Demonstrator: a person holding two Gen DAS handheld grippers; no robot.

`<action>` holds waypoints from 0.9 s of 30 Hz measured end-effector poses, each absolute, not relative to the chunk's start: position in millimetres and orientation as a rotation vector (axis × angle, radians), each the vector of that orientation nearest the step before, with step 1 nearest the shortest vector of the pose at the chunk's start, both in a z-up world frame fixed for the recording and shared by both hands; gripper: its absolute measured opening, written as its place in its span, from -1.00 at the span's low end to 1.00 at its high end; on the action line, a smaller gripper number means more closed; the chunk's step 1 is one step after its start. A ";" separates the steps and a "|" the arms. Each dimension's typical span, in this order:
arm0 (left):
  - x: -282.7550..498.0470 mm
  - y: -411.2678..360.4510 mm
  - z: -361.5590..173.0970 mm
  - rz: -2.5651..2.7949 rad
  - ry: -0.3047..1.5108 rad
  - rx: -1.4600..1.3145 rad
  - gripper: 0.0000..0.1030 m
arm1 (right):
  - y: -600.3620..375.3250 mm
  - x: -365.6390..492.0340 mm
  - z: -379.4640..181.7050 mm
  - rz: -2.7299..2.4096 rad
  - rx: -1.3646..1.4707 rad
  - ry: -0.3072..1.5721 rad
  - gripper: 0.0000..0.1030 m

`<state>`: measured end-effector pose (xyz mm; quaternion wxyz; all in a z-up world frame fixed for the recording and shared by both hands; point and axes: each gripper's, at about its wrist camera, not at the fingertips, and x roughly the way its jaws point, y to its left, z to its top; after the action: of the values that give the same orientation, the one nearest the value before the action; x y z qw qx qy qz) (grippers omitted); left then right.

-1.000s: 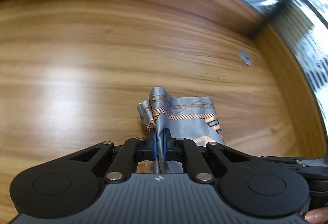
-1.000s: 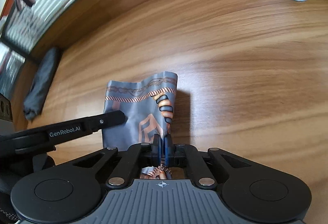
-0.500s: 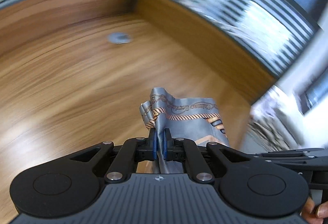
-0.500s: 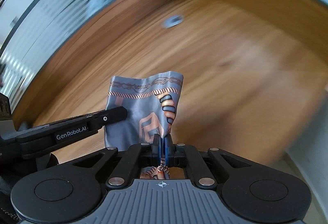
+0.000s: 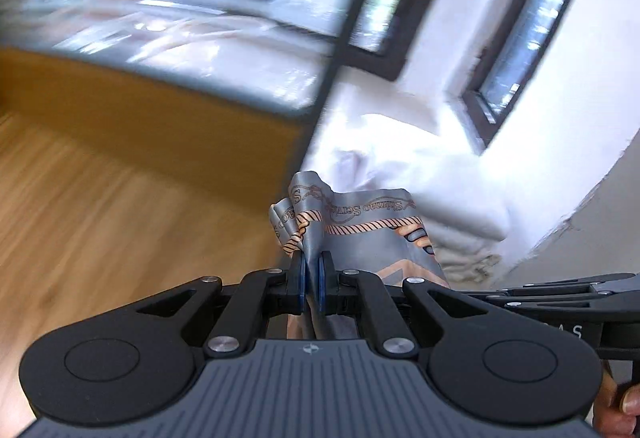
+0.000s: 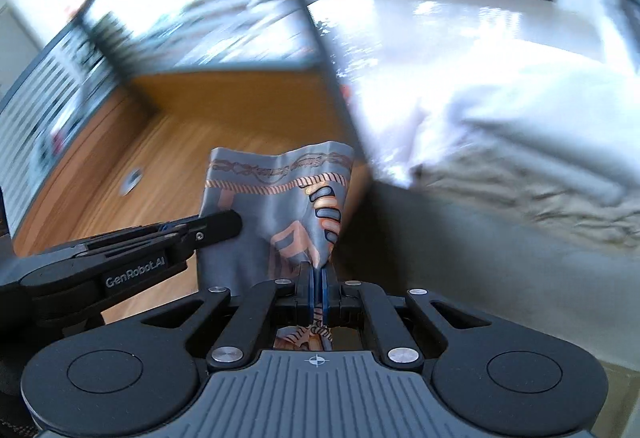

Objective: Fold clothes
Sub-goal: 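Carry the folded scarf with the left gripper onto the white clothes stack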

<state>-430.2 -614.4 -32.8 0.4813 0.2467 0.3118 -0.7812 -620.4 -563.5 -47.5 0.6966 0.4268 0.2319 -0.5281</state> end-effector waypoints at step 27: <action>-687.4 -819.5 -74.1 -2.100 0.644 0.783 -0.74 | -709.8 -813.0 -60.8 -1.466 0.880 0.529 -0.86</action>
<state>-687.4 -819.5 -74.1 0.3938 0.3084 0.2538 -0.8279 -813.0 -709.8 -60.8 0.6255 0.3834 0.2307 -0.6392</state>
